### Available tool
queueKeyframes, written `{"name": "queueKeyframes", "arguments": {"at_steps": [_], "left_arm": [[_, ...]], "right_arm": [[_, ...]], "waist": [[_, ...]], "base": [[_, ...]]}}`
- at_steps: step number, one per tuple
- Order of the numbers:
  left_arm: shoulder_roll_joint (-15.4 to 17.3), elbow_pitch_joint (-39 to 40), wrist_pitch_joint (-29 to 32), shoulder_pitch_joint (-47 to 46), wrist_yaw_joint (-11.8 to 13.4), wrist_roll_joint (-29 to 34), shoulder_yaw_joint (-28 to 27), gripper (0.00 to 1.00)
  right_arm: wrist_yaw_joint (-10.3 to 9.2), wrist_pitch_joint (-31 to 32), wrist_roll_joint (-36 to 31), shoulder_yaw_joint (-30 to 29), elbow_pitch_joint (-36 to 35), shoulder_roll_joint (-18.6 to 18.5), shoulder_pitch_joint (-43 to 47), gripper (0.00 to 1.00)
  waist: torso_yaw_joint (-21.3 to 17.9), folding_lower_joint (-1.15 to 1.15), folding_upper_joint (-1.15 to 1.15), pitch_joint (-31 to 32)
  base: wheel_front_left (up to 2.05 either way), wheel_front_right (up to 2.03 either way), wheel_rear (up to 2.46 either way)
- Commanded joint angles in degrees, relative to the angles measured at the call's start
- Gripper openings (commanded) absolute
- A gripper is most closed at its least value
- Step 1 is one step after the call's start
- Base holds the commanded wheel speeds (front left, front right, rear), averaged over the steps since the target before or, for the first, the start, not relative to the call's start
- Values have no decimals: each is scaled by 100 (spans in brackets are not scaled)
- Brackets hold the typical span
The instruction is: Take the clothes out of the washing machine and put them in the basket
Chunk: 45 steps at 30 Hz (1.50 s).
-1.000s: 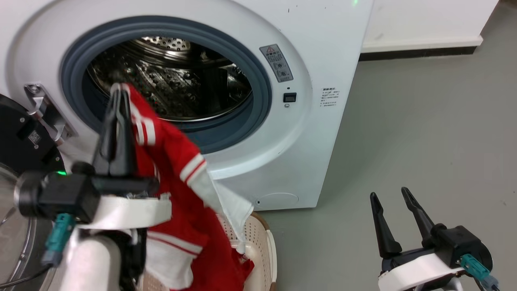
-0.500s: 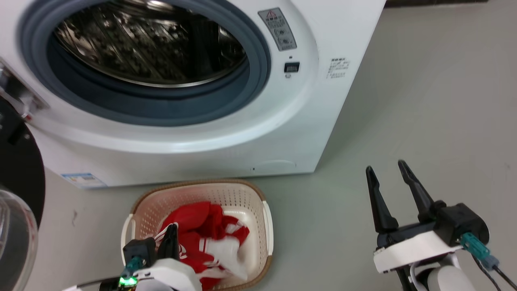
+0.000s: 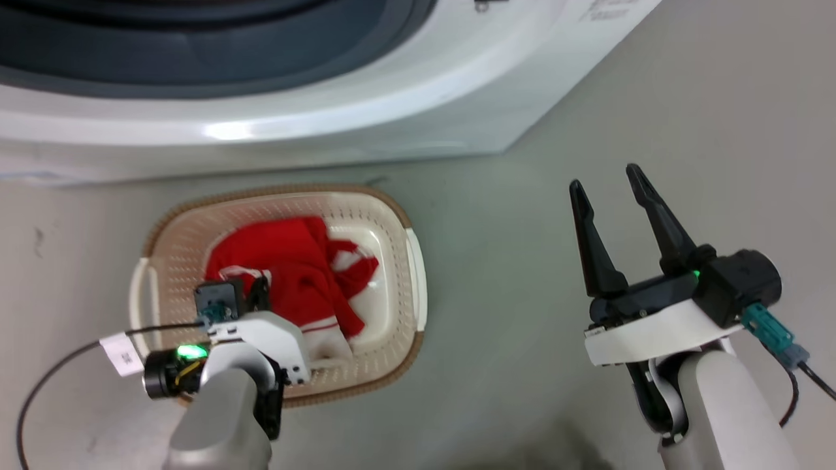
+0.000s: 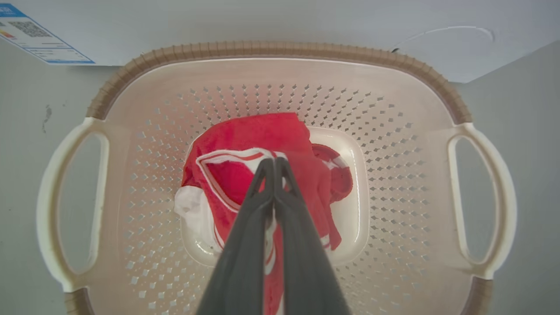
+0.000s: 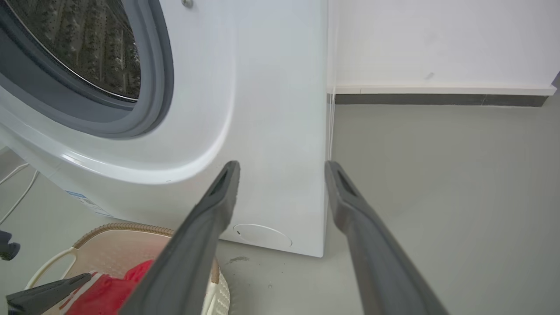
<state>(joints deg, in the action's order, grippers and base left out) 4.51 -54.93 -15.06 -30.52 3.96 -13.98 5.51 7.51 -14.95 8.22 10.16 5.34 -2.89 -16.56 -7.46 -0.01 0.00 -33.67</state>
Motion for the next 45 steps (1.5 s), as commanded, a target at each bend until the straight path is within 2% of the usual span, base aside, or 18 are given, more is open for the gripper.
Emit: {"name": "queueKeyframes", "arguments": {"at_steps": [1, 7, 13, 14, 15, 25, 29, 40, 45], "left_arm": [[55, -129, -14, -204, 42, 50, 0, 0], [198, -665, -14, -624, 68, 50, -148, 0], [235, -879, -16, -650, -4, 63, -173, 0], [252, -821, -16, -604, -7, 85, -183, 47], [251, -759, -16, -526, -24, 122, -177, 100], [57, 178, -15, 672, -173, 274, -319, 100], [-35, 979, -15, 1246, -228, 314, -526, 100], [-137, 3153, -15, 2100, -341, 631, -756, 100], [-138, 3855, -15, 2385, -431, 801, -766, 100]], "right_arm": [[-4, -26, 46, 29, -4, 2, -179, 100], [-4, -28, 173, 128, -105, 3, -448, 100], [-4, -28, 134, 91, -30, 0, -503, 100], [-4, -29, 120, 37, 7, 1, -475, 100], [-4, -28, 100, -37, 42, 0, -443, 100], [-4, -25, -196, -379, 375, 0, 270, 100], [-4, -26, -352, -605, 341, -1, 688, 100], [-4, -26, -638, -850, 95, 0, 1385, 100], [-4, 31, -690, -862, -33, 0, 1581, 100]], "waist": [[-278, 1, 0, -723], [-453, 1, 0, -1201], [-508, 1, 0, -1137], [-499, 1, 0, -1029], [-485, 1, 0, -902], [-199, 1, 0, 1089], [-61, 1, 0, 1836], [218, 1, 0, 2827], [253, 1, 0, 3068]], "base": [[0, 0, 0], [0, 0, 0], [0, 0, 0], [0, 0, 0], [0, 0, 0], [0, 0, 0], [0, 0, 0], [0, 0, 0], [0, 0, 0]]}}
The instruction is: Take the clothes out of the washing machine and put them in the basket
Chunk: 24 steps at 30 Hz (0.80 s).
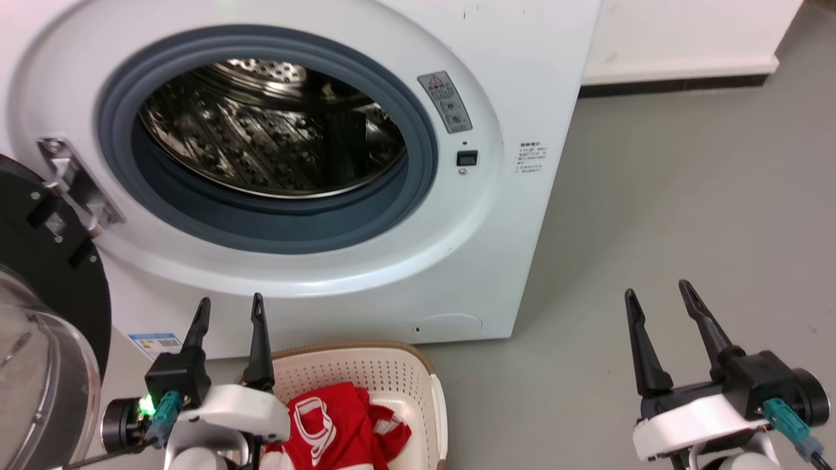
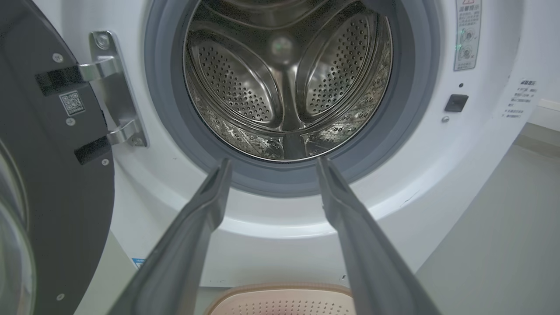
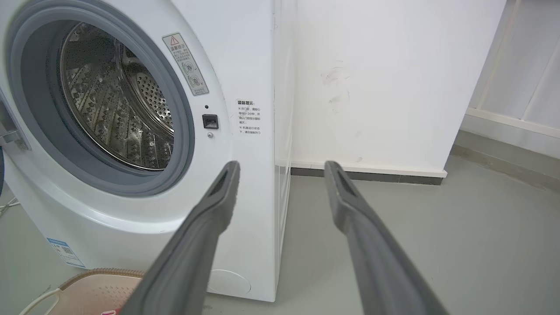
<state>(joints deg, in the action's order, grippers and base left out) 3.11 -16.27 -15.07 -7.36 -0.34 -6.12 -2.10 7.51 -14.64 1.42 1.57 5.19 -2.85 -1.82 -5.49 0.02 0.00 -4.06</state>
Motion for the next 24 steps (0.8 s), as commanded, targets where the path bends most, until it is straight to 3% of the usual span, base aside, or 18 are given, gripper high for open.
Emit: {"name": "queueKeyframes", "arguments": {"at_steps": [1, 14, 24], "left_arm": [[4, 90, -14, 126, -8, 53, -5, 100], [71, 999, -14, 816, -39, 277, 126, 100], [73, 1239, 1, 942, -13, 191, 214, 100]], "right_arm": [[-4, 13, -12, -19, -28, -5, 151, 100], [-4, 195, 77, -69, -238, -4, 586, 100], [-4, 240, 101, -40, -273, -4, 629, 100]], "waist": [[57, -2, 0, 168], [74, -2, 0, 486], [115, -2, 0, 534]], "base": [[0, 0, 0], [0, 0, 0], [0, 0, 0]]}}
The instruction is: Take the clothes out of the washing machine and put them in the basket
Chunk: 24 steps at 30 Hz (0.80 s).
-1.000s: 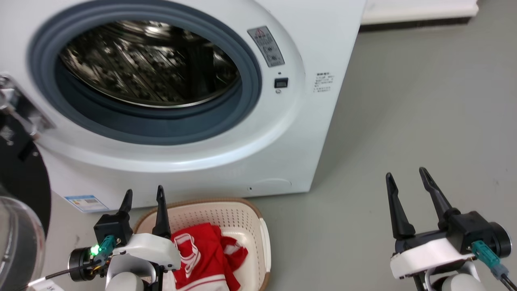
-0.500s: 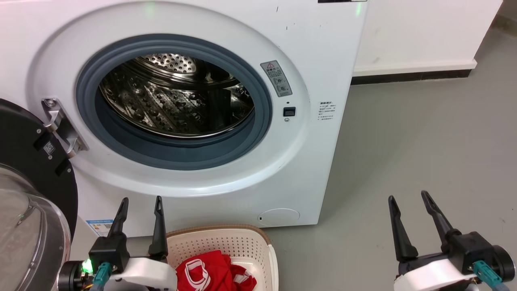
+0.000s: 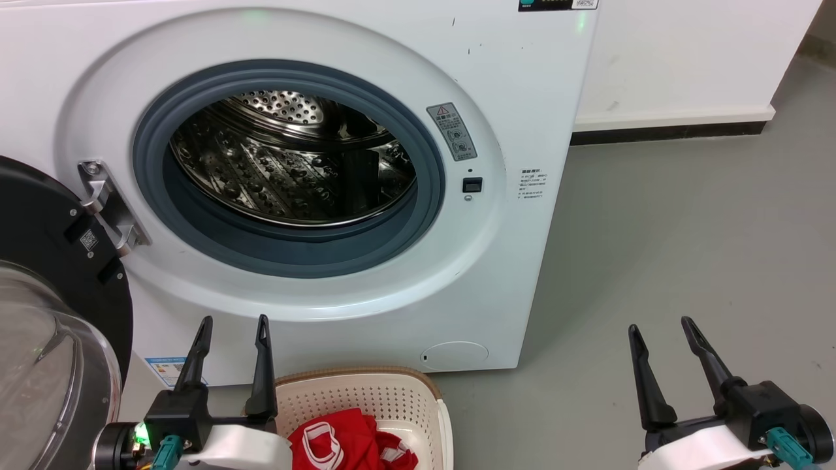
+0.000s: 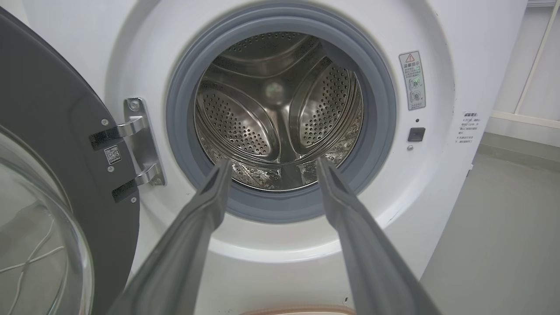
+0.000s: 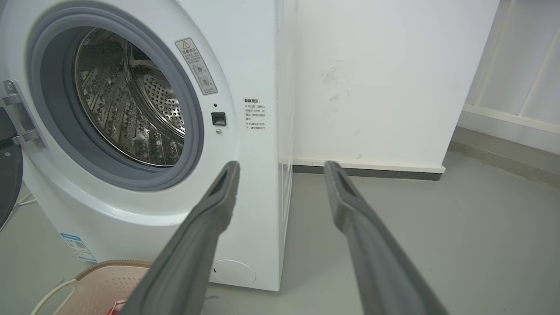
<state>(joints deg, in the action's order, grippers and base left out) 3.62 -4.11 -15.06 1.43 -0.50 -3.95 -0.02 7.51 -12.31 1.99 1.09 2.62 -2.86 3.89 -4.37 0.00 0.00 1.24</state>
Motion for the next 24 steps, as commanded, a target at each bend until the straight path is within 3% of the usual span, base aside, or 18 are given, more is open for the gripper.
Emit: {"name": "queueKeyframes", "arguments": {"at_steps": [1, 9, 10, 24], "left_arm": [[26, 34, 13, 73, 17, -32, 3, 100], [54, 15, 69, 152, 36, -143, -24, 100], [26, 1, 76, 95, 21, -138, -19, 0], [-5, -273, 463, -71, -101, -1583, -163, 0]], "right_arm": [[-4, 13, 46, 12, -20, -3, 67, 100], [-4, 17, 84, 70, -11, -3, 125, 100], [0, 25, 58, 68, 15, 0, 31, 0], [0, 234, 1672, 62, 241, -94, -128, 0]], "waist": [[7, 0, 0, 10], [52, 0, 0, 47], [51, 0, 0, 47], [90, 0, 0, 29]], "base": [[0, 0, 0], [0, 0, 0], [0, 0, 0], [0, 0, 0]]}}
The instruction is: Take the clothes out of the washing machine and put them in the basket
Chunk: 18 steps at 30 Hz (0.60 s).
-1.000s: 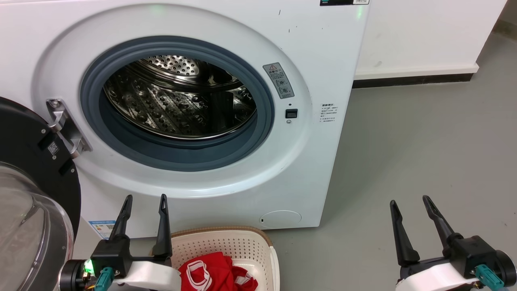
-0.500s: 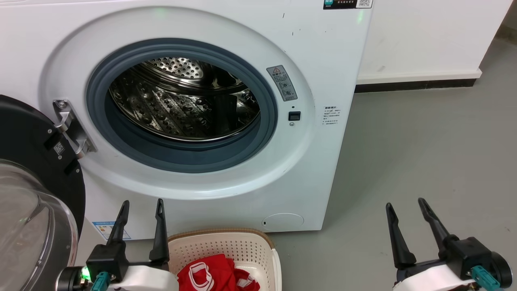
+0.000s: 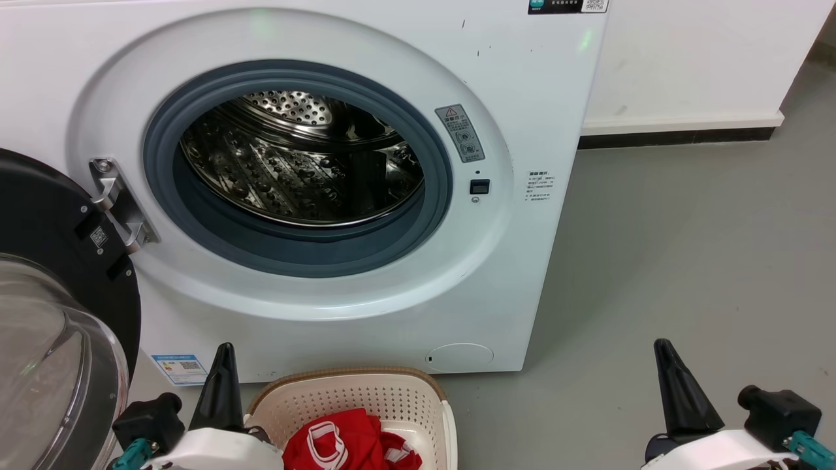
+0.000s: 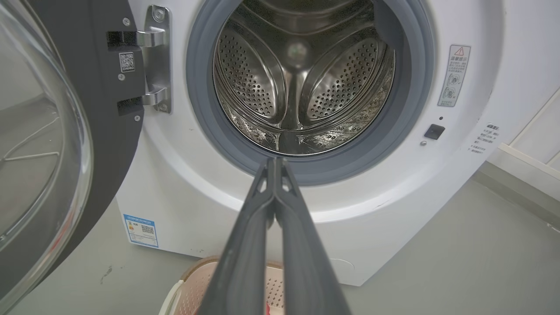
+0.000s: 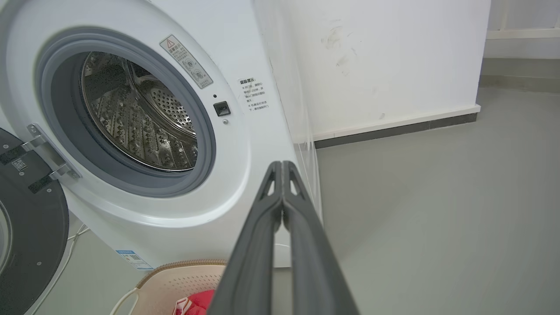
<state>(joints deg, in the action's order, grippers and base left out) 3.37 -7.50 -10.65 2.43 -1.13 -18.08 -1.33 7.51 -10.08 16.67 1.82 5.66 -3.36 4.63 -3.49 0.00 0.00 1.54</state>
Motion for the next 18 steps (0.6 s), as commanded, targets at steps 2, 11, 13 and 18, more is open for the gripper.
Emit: {"name": "queueKeyframes", "arguments": {"at_steps": [2, 11, 13, 18], "left_arm": [[18, 54, 65, -185, -55, -387, -37, 0], [12, -10, 241, -260, -124, -1198, -79, 0], [10, -26, 286, -279, -141, -1389, -92, 0], [6, -72, 392, -325, -179, -1849, -124, 0]], "right_arm": [[0, 46, 438, -15, -34, -58, -236, 0], [-1, 174, 1317, -40, 65, -99, -343, 0], [-1, 205, 1521, -47, 86, -107, -364, 0], [-1, 286, 2015, -69, 140, -124, -424, 0]], "waist": [[8, 0, 0, -4], [32, 0, 0, -16], [39, 0, 0, -19], [54, 0, 0, -27]], "base": [[0, 0, 0], [0, 0, 0], [0, 0, 0], [0, 0, 0]]}}
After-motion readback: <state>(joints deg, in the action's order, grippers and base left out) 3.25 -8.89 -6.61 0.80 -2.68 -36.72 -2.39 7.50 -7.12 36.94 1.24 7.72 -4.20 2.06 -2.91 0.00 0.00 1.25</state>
